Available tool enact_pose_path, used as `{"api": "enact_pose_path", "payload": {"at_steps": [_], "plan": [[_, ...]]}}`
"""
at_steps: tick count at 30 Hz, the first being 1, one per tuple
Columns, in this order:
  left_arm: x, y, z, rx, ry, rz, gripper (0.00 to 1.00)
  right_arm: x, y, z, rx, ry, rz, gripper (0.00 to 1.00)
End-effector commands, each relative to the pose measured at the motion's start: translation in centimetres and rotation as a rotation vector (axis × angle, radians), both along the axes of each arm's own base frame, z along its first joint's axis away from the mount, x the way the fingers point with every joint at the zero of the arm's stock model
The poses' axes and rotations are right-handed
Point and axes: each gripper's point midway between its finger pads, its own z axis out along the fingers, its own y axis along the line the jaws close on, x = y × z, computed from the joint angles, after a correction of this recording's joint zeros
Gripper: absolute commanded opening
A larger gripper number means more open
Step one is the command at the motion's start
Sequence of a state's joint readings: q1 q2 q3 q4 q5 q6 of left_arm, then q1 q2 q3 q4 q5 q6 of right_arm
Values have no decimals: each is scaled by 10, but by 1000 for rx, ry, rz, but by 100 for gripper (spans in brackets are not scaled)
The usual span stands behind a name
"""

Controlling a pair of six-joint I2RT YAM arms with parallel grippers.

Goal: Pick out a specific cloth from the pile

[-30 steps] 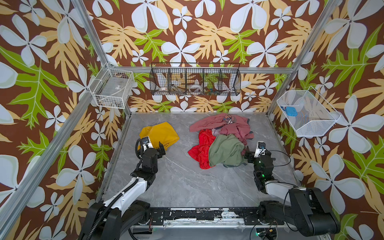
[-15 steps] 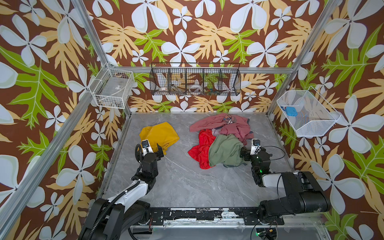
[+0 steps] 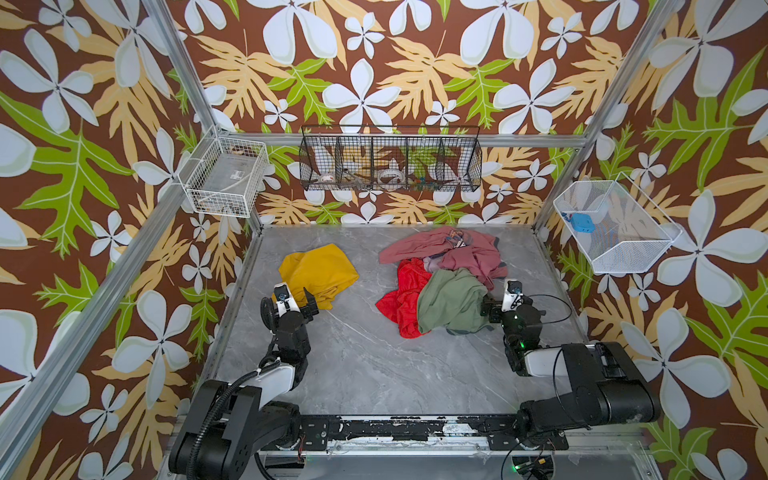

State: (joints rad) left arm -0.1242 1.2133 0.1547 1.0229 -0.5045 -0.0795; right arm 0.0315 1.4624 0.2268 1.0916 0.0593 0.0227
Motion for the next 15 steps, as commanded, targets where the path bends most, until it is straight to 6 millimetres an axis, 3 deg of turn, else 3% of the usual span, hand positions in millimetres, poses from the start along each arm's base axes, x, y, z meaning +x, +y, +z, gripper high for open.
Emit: {"api": "enact_pose_path", "payload": {"at_steps": [1,3,5,15], "plan": [[1,-12,10,-50,-119,-94,100,2,-1,7,8,-26,-5,100],[0,-11,12,-28,-170,-91,100,2,-1,7,9,-26,-6,99],[6,-15,4,-46,-90,-112,100,2,-1,7,9,-27,-6,100],[14,-14,2,-33,-78,-100,100,2,-1,6,9,-24,-5,99]]}}
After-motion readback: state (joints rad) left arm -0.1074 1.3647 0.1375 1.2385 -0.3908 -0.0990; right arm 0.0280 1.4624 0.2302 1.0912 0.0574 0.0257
